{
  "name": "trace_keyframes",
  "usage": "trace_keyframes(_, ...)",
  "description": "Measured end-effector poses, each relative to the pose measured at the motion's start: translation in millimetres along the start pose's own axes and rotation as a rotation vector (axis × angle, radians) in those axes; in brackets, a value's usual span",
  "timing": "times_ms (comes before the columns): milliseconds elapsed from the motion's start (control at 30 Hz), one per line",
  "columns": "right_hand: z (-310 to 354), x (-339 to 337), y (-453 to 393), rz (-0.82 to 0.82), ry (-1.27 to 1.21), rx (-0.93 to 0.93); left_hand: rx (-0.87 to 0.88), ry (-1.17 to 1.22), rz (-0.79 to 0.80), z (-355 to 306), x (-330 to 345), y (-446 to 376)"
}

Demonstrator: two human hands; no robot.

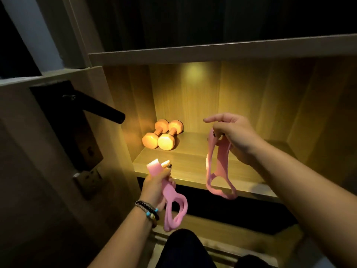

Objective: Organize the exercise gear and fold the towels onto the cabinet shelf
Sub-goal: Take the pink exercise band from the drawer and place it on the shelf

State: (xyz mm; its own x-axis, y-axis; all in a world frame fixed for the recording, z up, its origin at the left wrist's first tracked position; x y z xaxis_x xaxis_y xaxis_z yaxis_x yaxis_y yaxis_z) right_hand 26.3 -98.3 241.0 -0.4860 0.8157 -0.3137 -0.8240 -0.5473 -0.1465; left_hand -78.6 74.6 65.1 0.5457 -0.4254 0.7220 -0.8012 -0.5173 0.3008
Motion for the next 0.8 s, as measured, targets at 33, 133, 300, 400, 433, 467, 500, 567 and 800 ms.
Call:
trace_keyframes(33, 1.8, 0.9, 4.1, -0.004, -0.030, 0.006, -0.035, 0.022, -0.003, 8.0, -7.7, 5.5)
trace_keyframes(133, 15.7, 3.2, 15.2, 0.000, -0.066, -0.020, -0.105, 0.009, -0.004, 28.6, -14.4, 21.2)
trace_keyframes(300, 52.5, 4.0, 26.1, -0.003, -0.101, -0.140, -0.273, -0.007, 0.043, 60.3, 2.2, 36.7)
trace_keyframes(400, 70.5, 1.4, 29.3, -0.013, -0.156, -0.207, -0.362, 0.063, 0.158, 75.4, 20.6, 53.1)
trace_keyframes(433, 73.9, -0.7, 29.7, -0.016, -0.166, -0.221, -0.369, 0.092, 0.204, 77.1, 27.5, 57.5)
trace_keyframes(467, 75.4, -3.0, 29.6, -0.015, -0.169, -0.230, -0.369, 0.114, 0.239, 77.1, 33.4, 61.3)
trace_keyframes(500, 75.2, -5.3, 29.2, -0.009, -0.165, -0.235, -0.365, 0.136, 0.258, 75.9, 37.7, 63.5)
trace_keyframes(567, 71.0, -10.2, 28.6, 0.014, -0.130, -0.236, -0.351, 0.193, 0.276, 70.7, 43.7, 63.7)
trace_keyframes(800, 44.8, -34.3, 35.4, 0.109, 0.035, -0.195, -0.144, 0.333, 0.336, 24.2, 50.8, 48.4)
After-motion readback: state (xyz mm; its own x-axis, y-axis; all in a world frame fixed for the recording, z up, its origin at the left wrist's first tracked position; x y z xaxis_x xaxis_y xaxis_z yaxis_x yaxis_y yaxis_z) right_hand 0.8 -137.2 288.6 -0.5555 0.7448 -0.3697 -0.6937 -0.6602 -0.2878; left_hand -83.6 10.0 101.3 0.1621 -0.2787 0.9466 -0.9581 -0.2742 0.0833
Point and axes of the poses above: each hand's wrist, its own y-axis away from the middle knuckle, its own x-axis out of the palm, z = x × y, the point moved 9 cm from there along -y, towards the middle knuckle, and after that the axes turned 14 degrees about y, right-handed, at the moved point
